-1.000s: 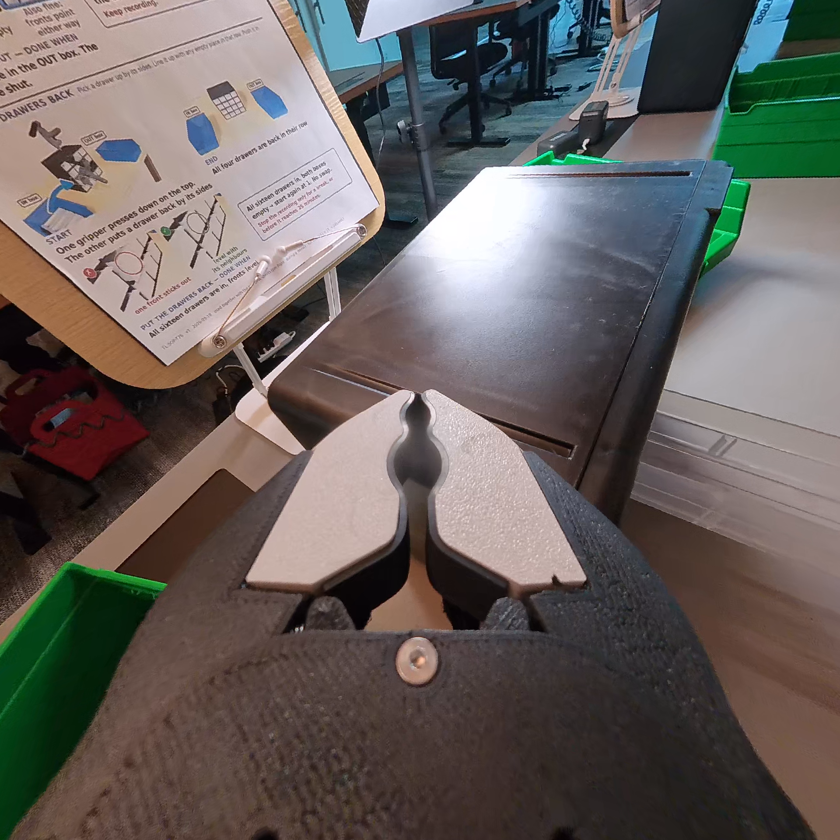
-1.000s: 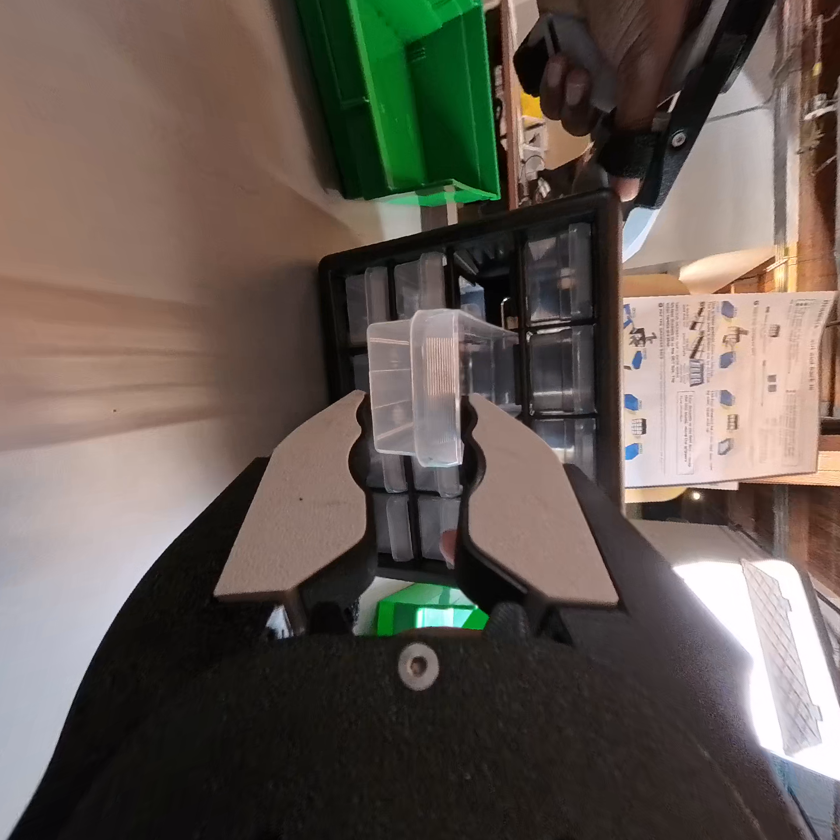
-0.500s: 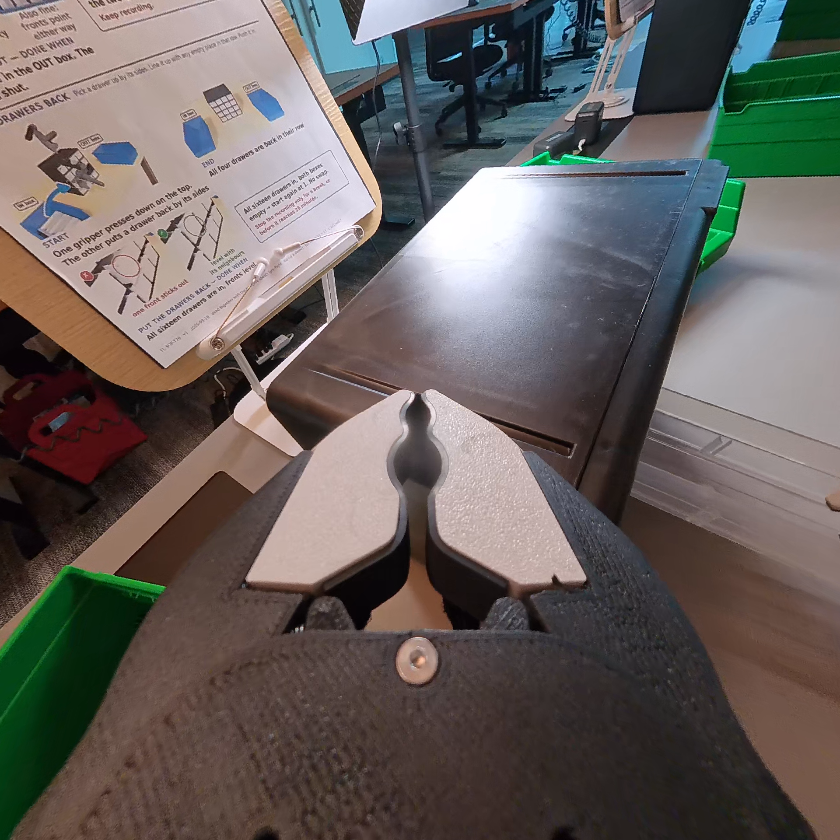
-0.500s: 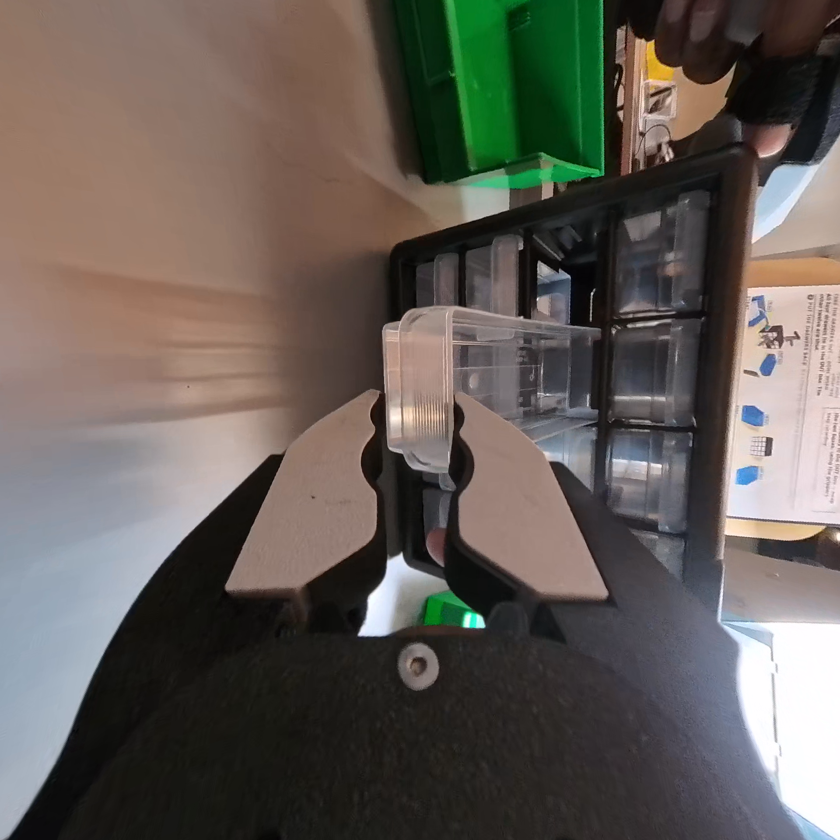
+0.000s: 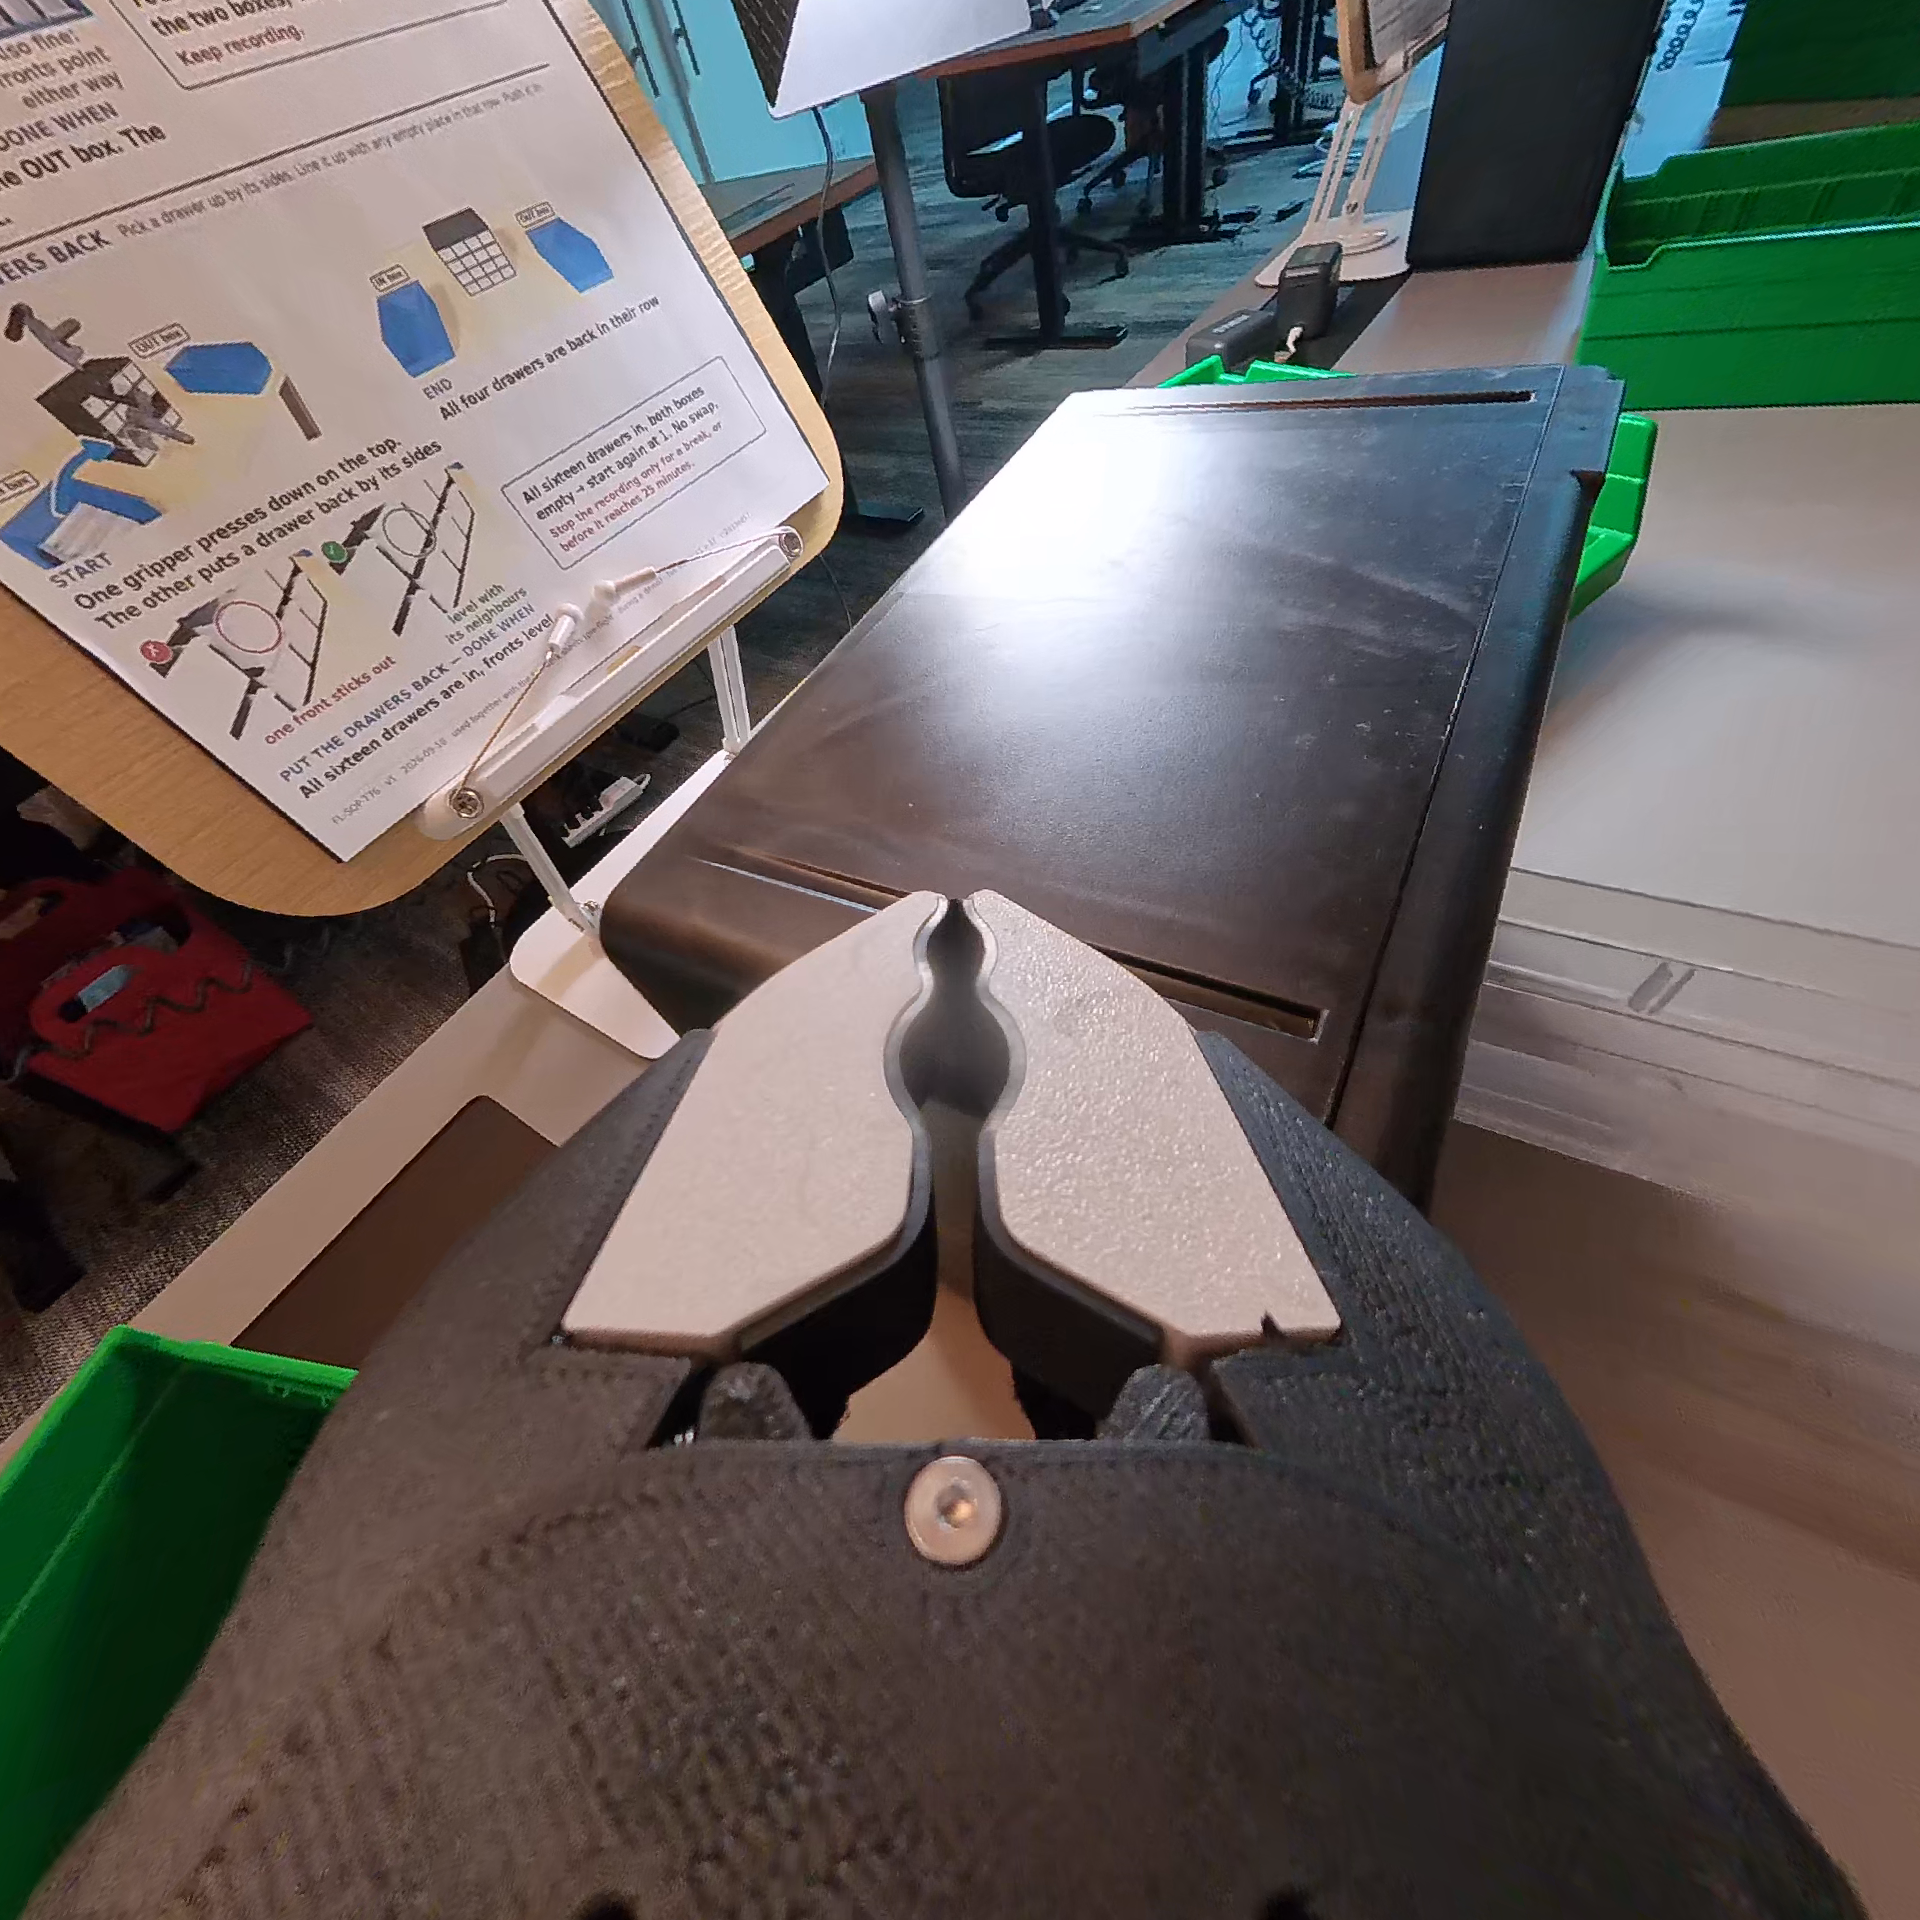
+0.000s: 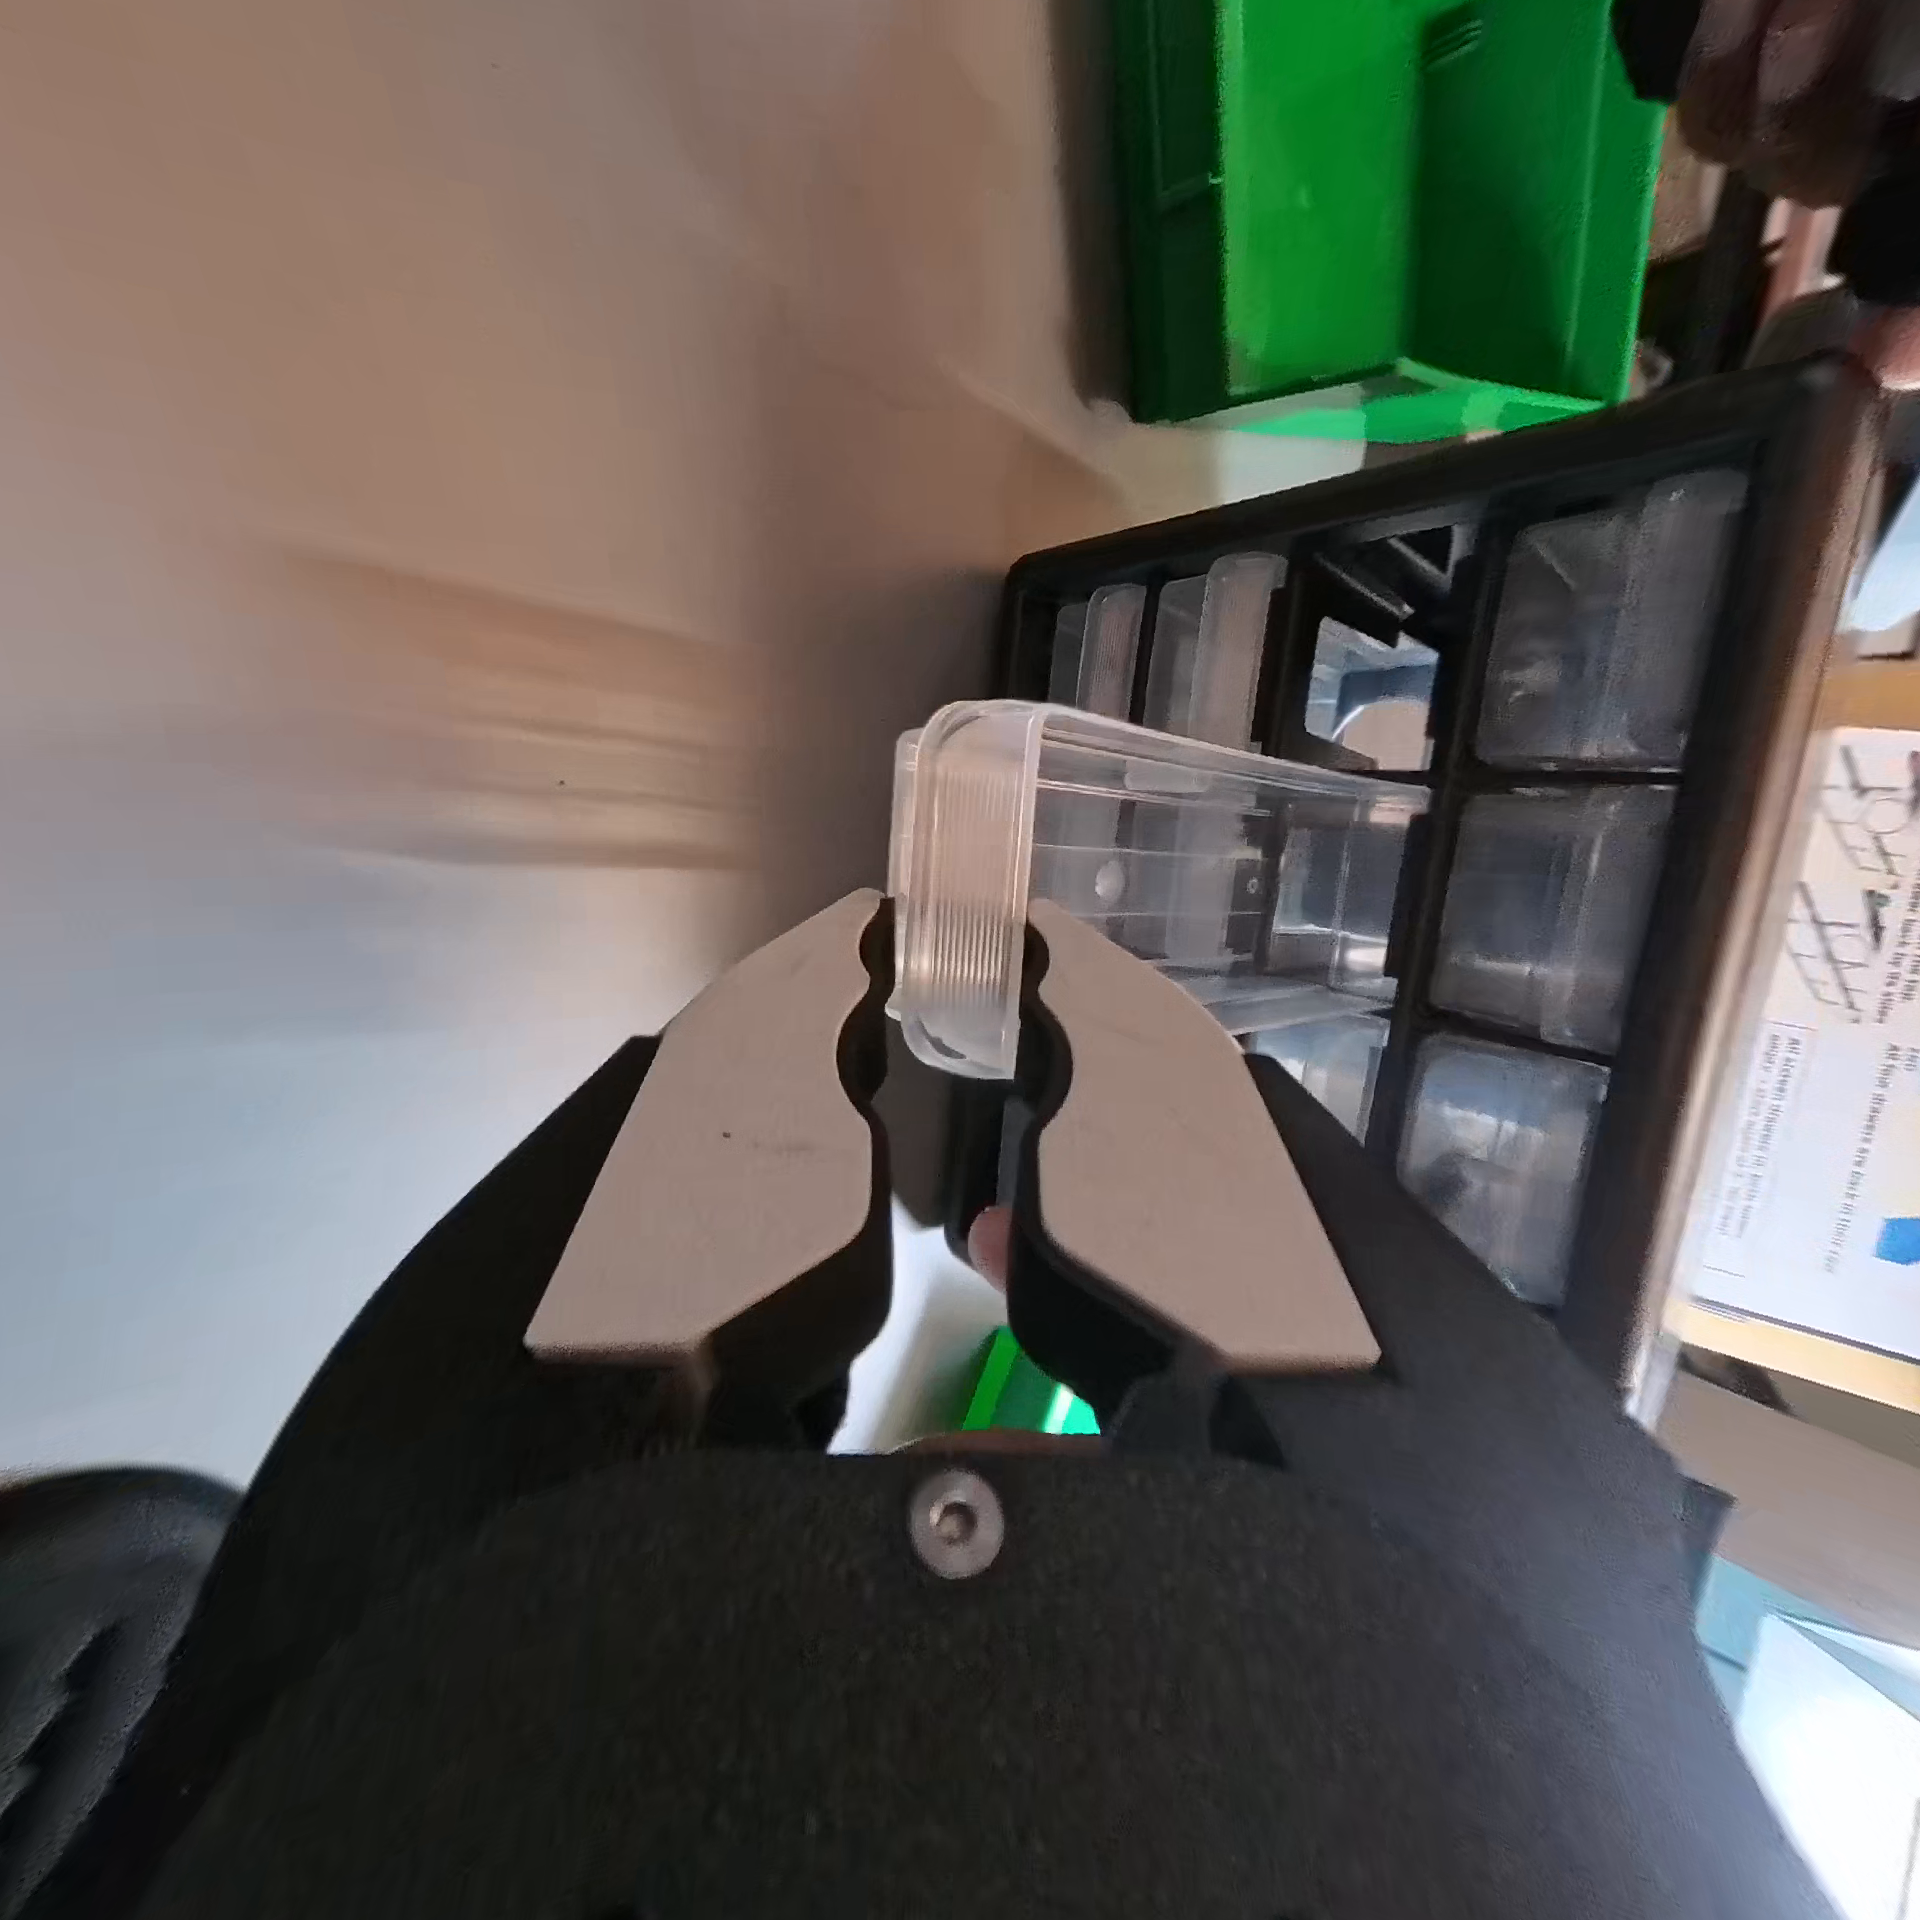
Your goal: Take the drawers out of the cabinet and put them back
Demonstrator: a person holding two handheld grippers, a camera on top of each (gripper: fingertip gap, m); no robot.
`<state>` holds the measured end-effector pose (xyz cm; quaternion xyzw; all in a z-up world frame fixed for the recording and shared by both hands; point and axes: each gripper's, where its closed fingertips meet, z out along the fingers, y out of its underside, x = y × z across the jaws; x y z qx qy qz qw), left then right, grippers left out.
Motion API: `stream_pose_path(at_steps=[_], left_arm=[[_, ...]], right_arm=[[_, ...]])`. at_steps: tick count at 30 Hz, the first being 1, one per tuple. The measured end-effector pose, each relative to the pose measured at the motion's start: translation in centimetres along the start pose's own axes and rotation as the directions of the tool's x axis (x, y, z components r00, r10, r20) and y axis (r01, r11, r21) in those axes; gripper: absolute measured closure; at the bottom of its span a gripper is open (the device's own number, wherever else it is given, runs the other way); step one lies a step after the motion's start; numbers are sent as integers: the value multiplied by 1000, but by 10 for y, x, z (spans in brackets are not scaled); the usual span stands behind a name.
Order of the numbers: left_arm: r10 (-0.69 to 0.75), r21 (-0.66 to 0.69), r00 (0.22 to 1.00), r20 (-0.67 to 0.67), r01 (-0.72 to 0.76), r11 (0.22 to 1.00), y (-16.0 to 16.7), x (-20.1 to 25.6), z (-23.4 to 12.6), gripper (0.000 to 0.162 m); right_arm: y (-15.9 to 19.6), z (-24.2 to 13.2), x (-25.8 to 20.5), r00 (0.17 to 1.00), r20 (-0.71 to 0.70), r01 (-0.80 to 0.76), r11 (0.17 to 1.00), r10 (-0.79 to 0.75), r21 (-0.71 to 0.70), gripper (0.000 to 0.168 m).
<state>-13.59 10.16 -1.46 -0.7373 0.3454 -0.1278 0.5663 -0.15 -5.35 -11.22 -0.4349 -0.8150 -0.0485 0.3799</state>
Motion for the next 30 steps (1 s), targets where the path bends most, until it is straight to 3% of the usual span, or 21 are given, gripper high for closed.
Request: stream_pose_path(at_steps=[8,13,19,30], left_arm=[[3,4,1000,-1,-3,1000,0,1,1,162],[12,0,1000,5,-12,1000,0,1,1,162],[17,3,1000,3,-17,1000,-1,1,1,162],[22,4,1000,6,-22,1000,-1,2,2,162]], right_arm=[[-9,-16,10,985,149,-89,995,82,38,148],[-3,3,-4,994,106,23,998,-16,-65,151],[6,2,-6,1000,23,-11,1000,11,-12,150],[4,2,-10,999,48,11,1000,-11,8,151]])
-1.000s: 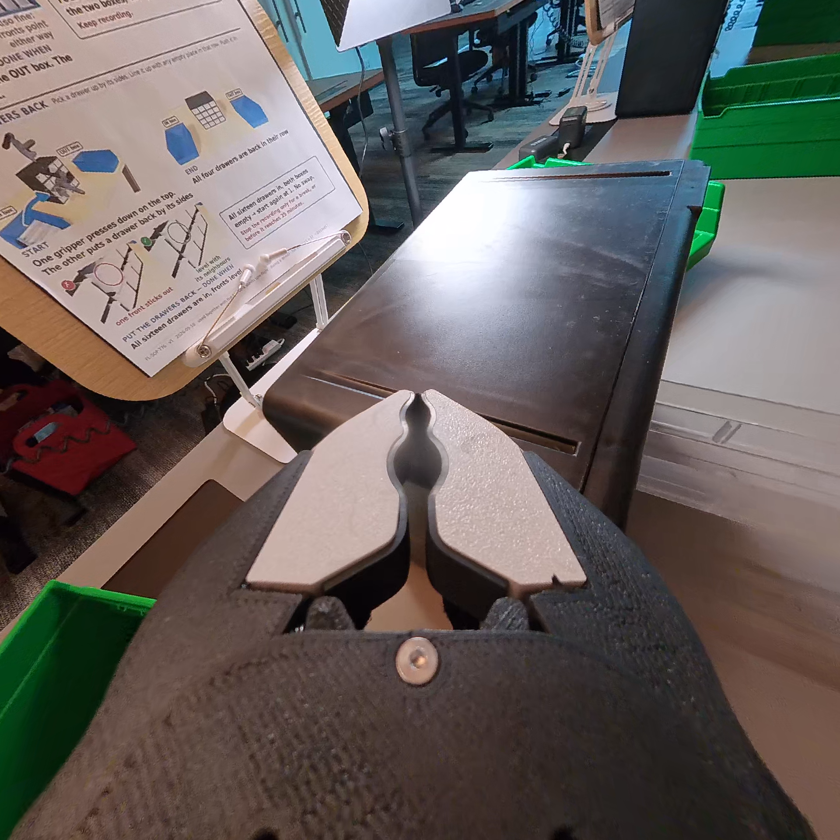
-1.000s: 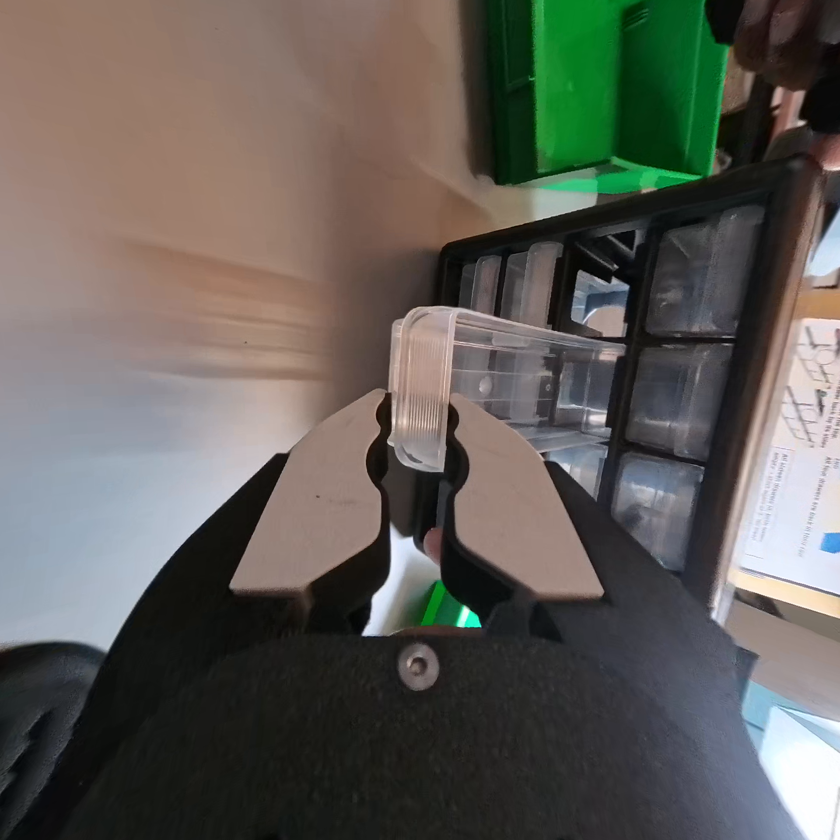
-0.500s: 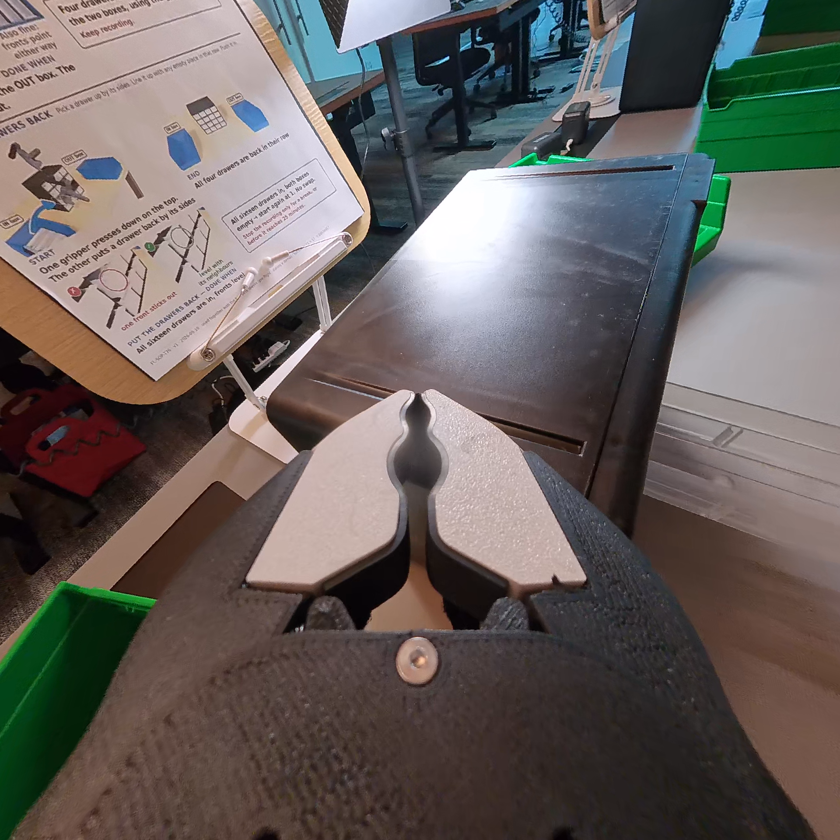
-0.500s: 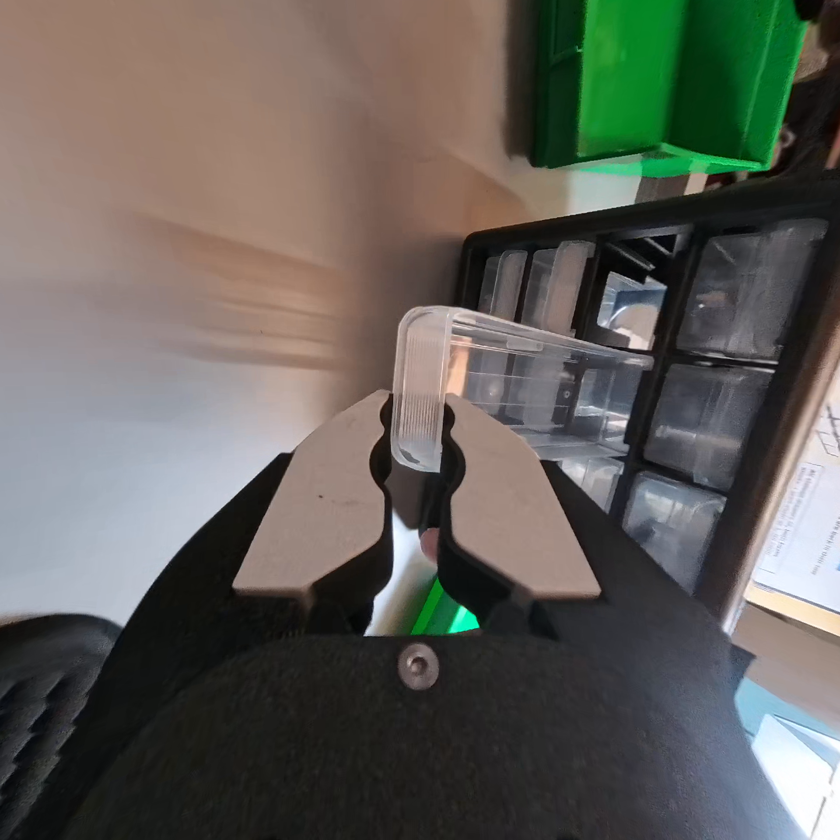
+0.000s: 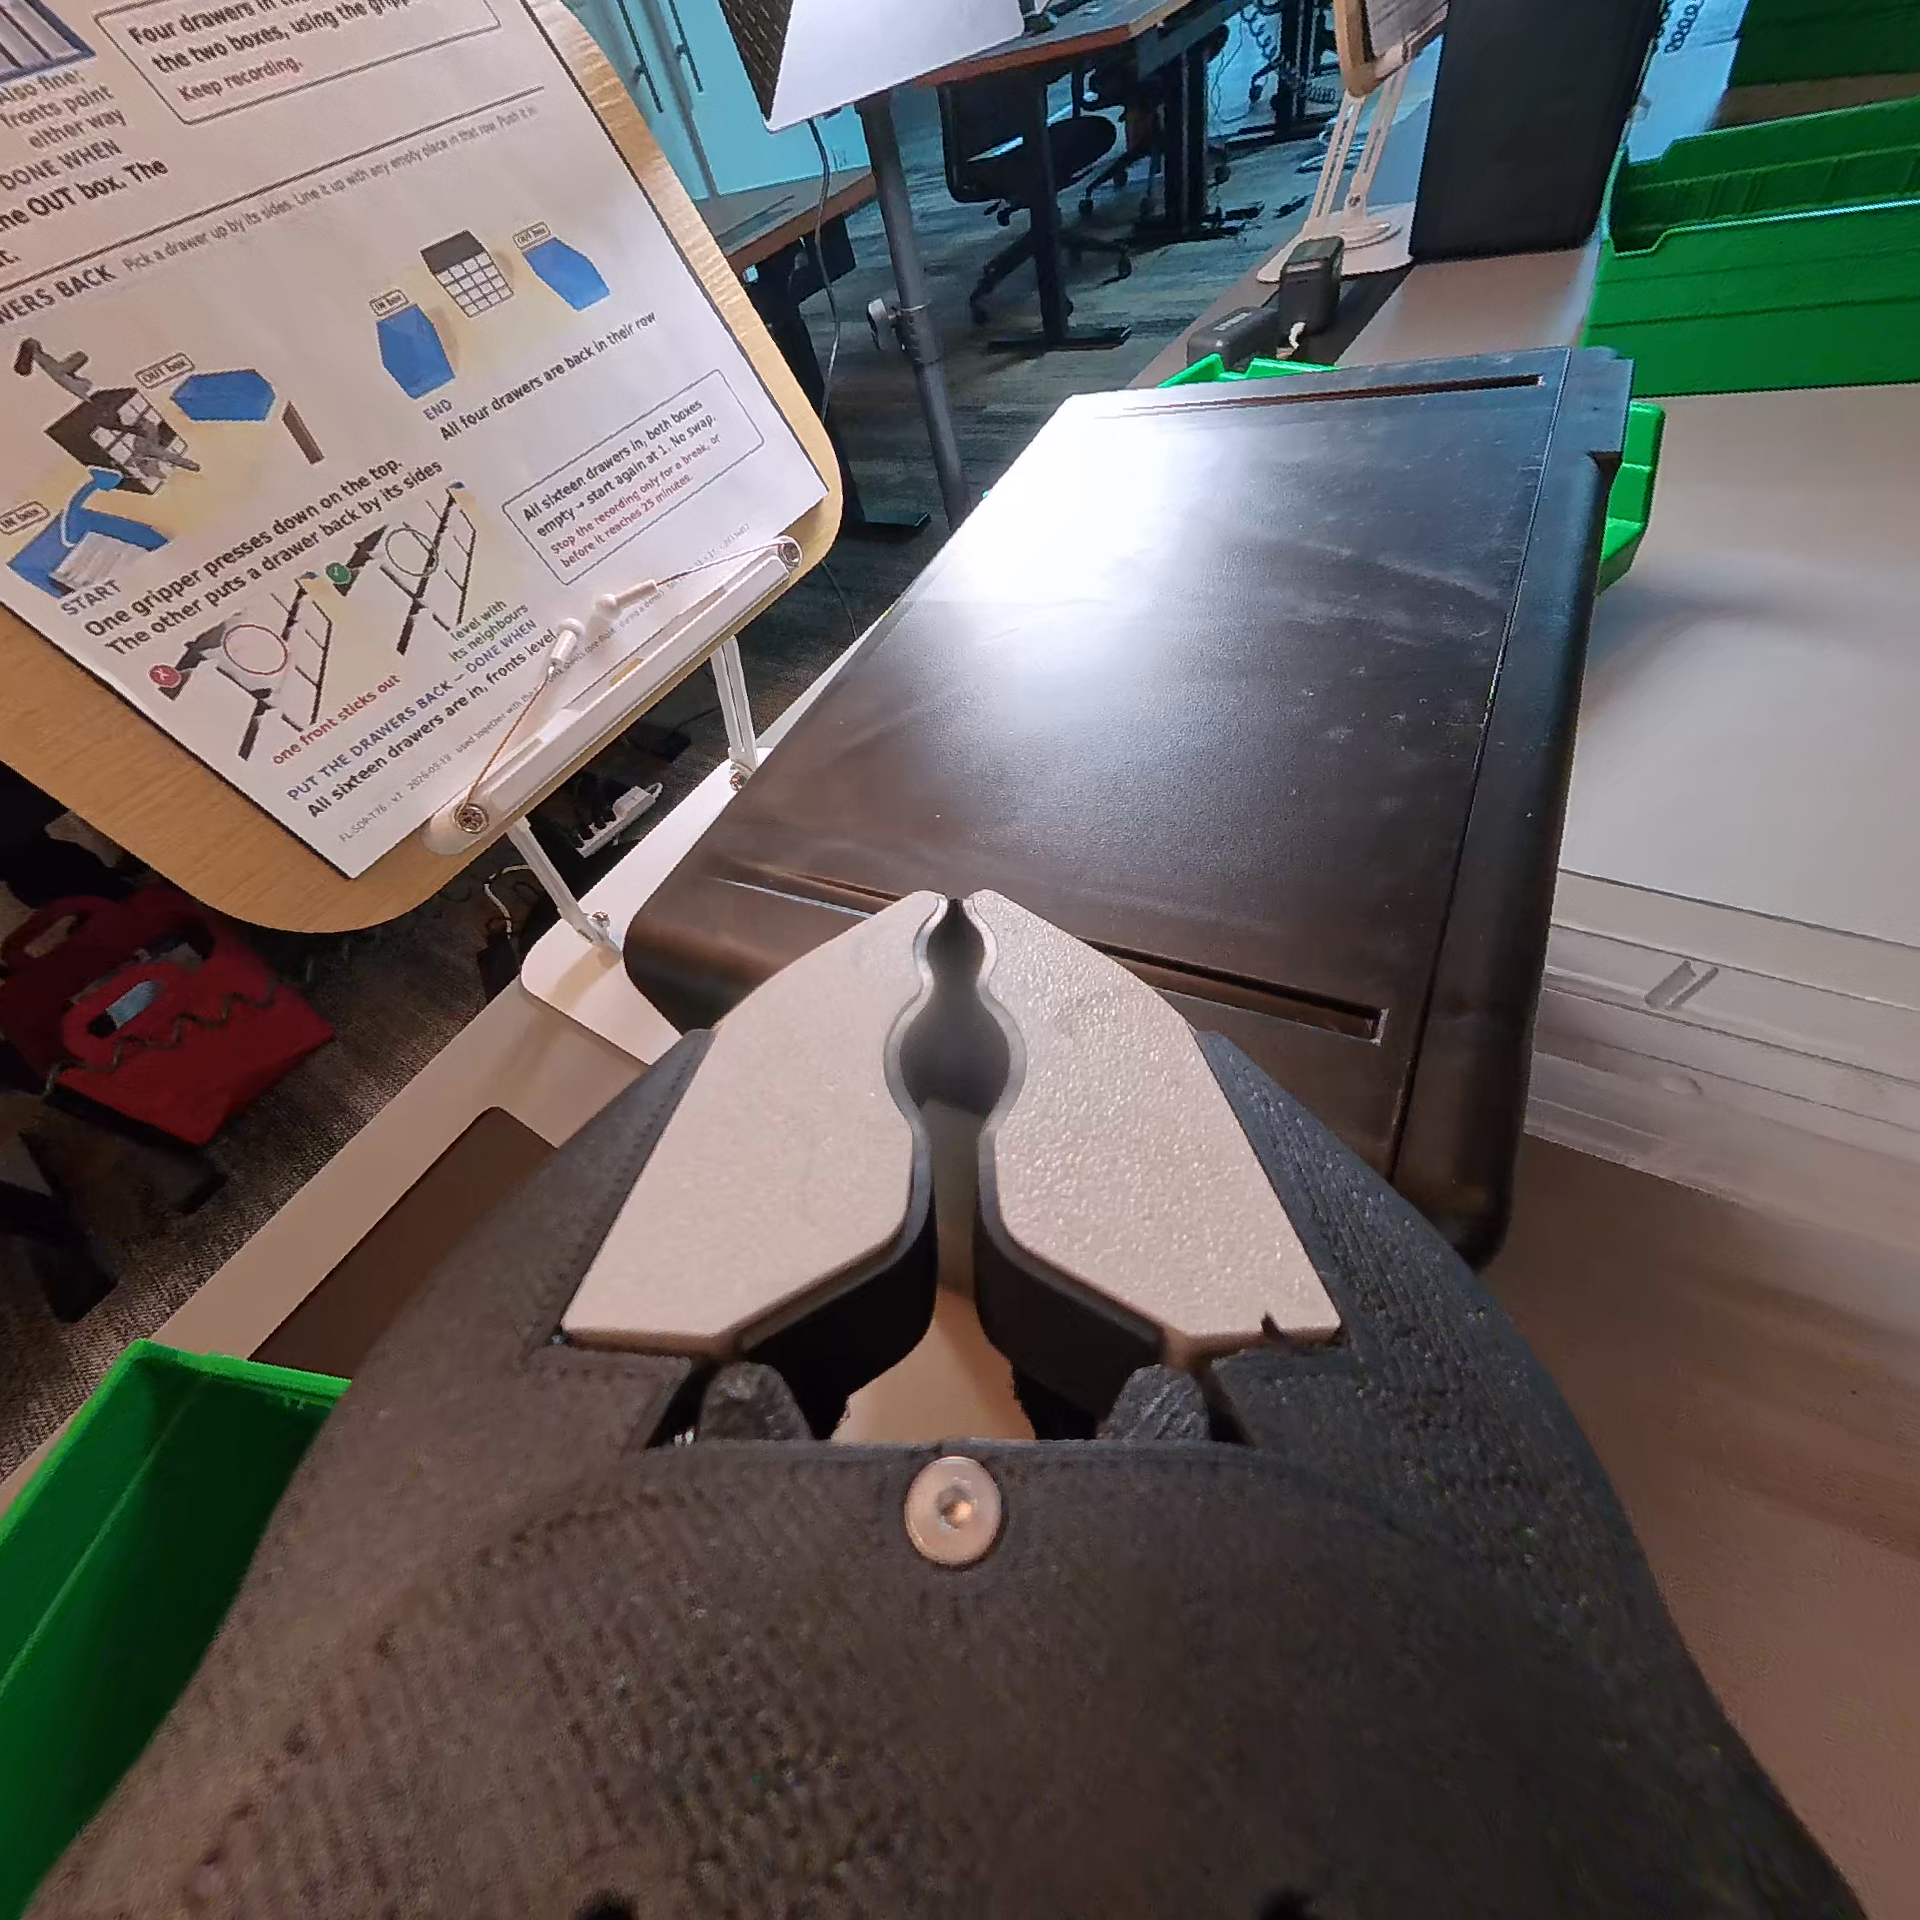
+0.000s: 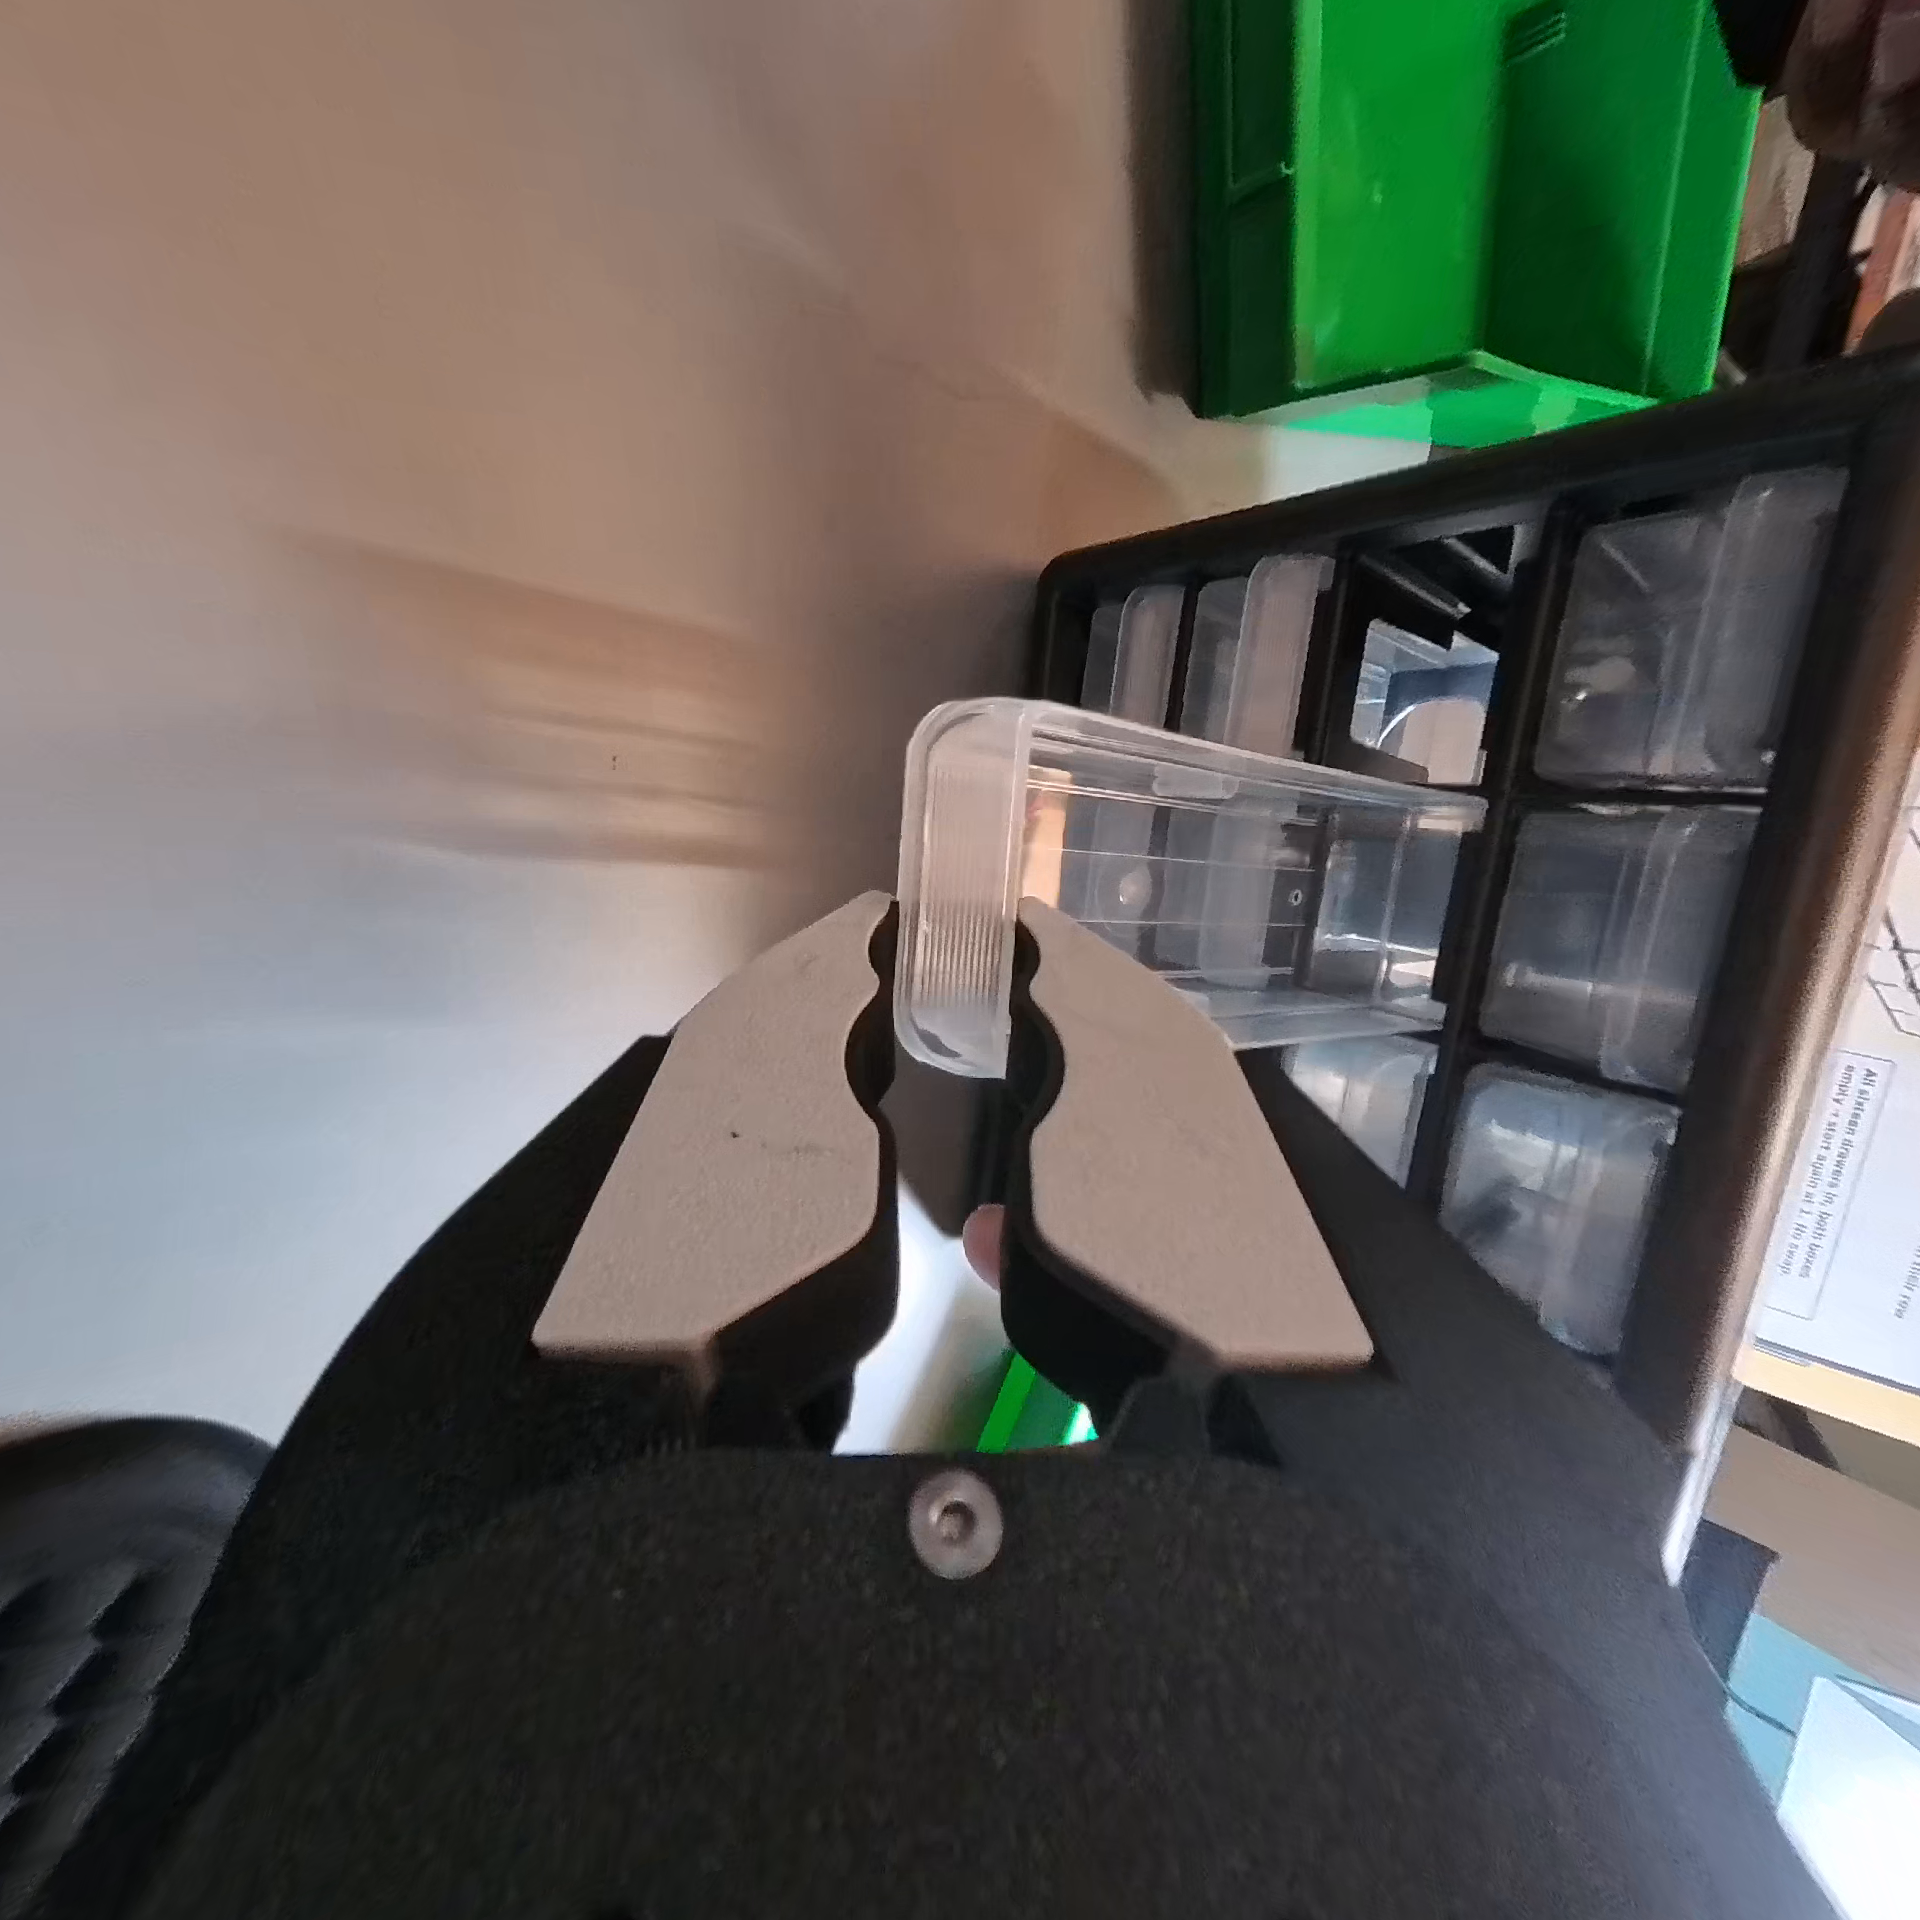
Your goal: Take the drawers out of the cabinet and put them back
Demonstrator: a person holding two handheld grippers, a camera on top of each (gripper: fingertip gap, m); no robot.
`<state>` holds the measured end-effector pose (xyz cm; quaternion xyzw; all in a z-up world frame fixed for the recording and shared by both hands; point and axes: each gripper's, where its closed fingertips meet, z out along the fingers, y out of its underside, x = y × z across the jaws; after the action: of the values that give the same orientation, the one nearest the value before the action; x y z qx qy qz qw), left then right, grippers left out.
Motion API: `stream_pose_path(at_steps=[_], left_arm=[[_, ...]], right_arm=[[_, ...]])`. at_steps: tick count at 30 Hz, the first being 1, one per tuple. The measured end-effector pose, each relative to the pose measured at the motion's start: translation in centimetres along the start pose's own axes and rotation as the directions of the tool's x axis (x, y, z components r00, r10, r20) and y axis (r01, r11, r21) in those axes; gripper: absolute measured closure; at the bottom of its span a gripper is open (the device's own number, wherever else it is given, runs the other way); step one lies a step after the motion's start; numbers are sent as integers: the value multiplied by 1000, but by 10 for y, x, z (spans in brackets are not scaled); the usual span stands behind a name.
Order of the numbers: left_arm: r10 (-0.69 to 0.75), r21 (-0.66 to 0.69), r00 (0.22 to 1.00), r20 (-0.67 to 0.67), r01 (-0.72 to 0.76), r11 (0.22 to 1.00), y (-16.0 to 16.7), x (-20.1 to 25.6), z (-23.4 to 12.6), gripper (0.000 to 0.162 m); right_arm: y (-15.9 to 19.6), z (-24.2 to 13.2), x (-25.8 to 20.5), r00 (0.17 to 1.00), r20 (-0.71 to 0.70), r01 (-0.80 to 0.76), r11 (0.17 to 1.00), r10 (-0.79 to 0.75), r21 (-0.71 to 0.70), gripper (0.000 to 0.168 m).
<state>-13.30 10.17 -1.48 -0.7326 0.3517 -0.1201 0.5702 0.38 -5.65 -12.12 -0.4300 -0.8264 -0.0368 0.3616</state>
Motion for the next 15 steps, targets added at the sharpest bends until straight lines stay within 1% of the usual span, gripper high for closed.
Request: stream_pose_path(at_steps=[5,15], left_arm=[[1,1,1000,-3,-1,1000,0,0,0,162],[1,2,1000,-3,-1,1000,0,1,0,162]], right_arm=[[14,-5,0,1000,-18,-4,1000,3,-17,151],[7,-6,1,1000,2,13,1000,-13,-22,150]])
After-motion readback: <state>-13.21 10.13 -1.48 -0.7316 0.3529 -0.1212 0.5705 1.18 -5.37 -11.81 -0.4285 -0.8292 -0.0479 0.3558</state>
